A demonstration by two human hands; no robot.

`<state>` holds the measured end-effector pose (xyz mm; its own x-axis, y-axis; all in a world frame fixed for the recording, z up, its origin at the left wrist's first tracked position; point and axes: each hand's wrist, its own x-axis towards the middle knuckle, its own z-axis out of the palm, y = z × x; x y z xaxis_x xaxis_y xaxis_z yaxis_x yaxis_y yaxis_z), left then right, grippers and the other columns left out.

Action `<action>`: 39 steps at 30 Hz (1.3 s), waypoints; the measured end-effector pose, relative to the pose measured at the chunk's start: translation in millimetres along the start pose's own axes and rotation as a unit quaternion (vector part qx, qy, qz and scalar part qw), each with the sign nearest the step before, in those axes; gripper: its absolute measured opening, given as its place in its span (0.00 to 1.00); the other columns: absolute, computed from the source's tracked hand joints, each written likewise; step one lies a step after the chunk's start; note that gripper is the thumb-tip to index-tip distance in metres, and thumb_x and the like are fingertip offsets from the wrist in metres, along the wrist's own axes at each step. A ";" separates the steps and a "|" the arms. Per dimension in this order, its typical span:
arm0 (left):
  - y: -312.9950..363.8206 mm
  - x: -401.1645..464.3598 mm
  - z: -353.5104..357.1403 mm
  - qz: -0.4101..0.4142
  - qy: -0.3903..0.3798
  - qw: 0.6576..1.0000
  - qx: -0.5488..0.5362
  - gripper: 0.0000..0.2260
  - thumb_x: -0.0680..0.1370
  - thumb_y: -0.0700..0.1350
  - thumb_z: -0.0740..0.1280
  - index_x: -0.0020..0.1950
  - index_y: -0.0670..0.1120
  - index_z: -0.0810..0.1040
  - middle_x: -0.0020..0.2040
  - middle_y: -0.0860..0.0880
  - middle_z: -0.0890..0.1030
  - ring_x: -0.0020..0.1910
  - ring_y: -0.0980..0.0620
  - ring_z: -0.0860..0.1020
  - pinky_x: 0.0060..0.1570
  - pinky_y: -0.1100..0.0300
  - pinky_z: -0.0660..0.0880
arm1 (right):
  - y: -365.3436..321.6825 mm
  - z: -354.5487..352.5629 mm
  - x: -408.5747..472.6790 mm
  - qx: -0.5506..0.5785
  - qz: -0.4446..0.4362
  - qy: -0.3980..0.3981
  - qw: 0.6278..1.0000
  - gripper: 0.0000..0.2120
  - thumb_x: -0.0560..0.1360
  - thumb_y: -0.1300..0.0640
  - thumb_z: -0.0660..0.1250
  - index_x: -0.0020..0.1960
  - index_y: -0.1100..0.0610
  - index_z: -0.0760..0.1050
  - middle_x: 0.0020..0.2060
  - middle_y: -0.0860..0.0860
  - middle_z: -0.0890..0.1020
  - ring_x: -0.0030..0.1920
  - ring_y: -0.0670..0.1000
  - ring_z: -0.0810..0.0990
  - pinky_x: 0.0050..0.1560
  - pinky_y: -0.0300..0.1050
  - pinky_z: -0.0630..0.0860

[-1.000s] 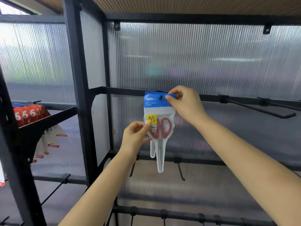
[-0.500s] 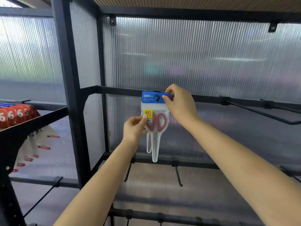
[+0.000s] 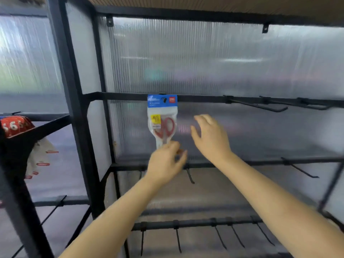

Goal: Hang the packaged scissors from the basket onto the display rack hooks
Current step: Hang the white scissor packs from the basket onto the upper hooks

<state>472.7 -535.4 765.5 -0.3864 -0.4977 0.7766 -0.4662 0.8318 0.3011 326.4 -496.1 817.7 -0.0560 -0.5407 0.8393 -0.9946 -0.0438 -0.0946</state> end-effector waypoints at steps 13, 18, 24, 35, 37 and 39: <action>200.2 -81.5 163.1 0.186 -0.272 0.936 -0.126 0.18 0.74 0.41 0.64 0.62 0.33 0.75 0.63 0.34 0.75 0.62 0.36 0.74 0.64 0.47 0.68 | 137.9 -144.0 -258.0 -0.250 0.263 -0.108 0.926 0.16 0.70 0.57 0.67 0.53 0.66 0.79 0.50 0.62 0.82 0.48 0.59 0.83 0.48 0.54 0.79; 301.1 -126.7 201.1 0.248 -0.344 0.890 -0.167 0.22 0.78 0.46 0.60 0.68 0.36 0.70 0.69 0.36 0.69 0.69 0.41 0.68 0.69 0.54 0.63 | 169.5 -222.6 -355.2 -0.301 0.370 -0.096 0.874 0.18 0.69 0.56 0.64 0.54 0.66 0.78 0.49 0.61 0.82 0.47 0.61 0.82 0.47 0.55 0.79; 388.8 -201.7 261.1 0.293 -0.472 0.808 -0.197 0.24 0.80 0.50 0.58 0.73 0.39 0.63 0.74 0.41 0.64 0.73 0.45 0.62 0.71 0.59 0.53 | 188.9 -289.1 -492.3 -0.330 0.458 -0.079 0.822 0.19 0.67 0.60 0.74 0.55 0.66 0.78 0.51 0.61 0.82 0.51 0.60 0.82 0.50 0.57 0.78; 429.7 -382.4 378.9 0.271 -0.668 0.681 -0.130 0.24 0.81 0.50 0.57 0.76 0.44 0.58 0.76 0.48 0.59 0.75 0.52 0.56 0.71 0.63 0.51 | 184.9 -306.5 -727.2 -0.262 0.641 -0.168 0.701 0.22 0.68 0.62 0.75 0.59 0.68 0.76 0.55 0.63 0.80 0.56 0.61 0.80 0.54 0.58 0.78; 424.1 -416.9 394.3 0.249 -0.700 0.660 -0.115 0.24 0.82 0.49 0.57 0.76 0.45 0.58 0.76 0.49 0.58 0.75 0.53 0.56 0.71 0.63 0.52 | 178.6 -293.0 -766.5 -0.242 0.669 -0.181 0.679 0.22 0.70 0.62 0.73 0.61 0.68 0.75 0.57 0.63 0.79 0.57 0.61 0.79 0.55 0.59 0.78; 416.5 -449.6 411.7 0.239 -0.720 0.644 -0.102 0.23 0.82 0.48 0.57 0.76 0.44 0.59 0.76 0.48 0.59 0.75 0.52 0.57 0.71 0.64 0.51 | 172.6 -277.8 -803.3 -0.227 0.689 -0.193 0.661 0.22 0.69 0.62 0.73 0.60 0.68 0.75 0.56 0.63 0.79 0.56 0.61 0.80 0.52 0.60 0.78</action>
<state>124.6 -66.3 313.9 -0.8528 0.2359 -0.4658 0.0362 0.9167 0.3980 175.3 164.0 275.8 -0.9963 0.0180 -0.0836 0.0488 0.9228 -0.3821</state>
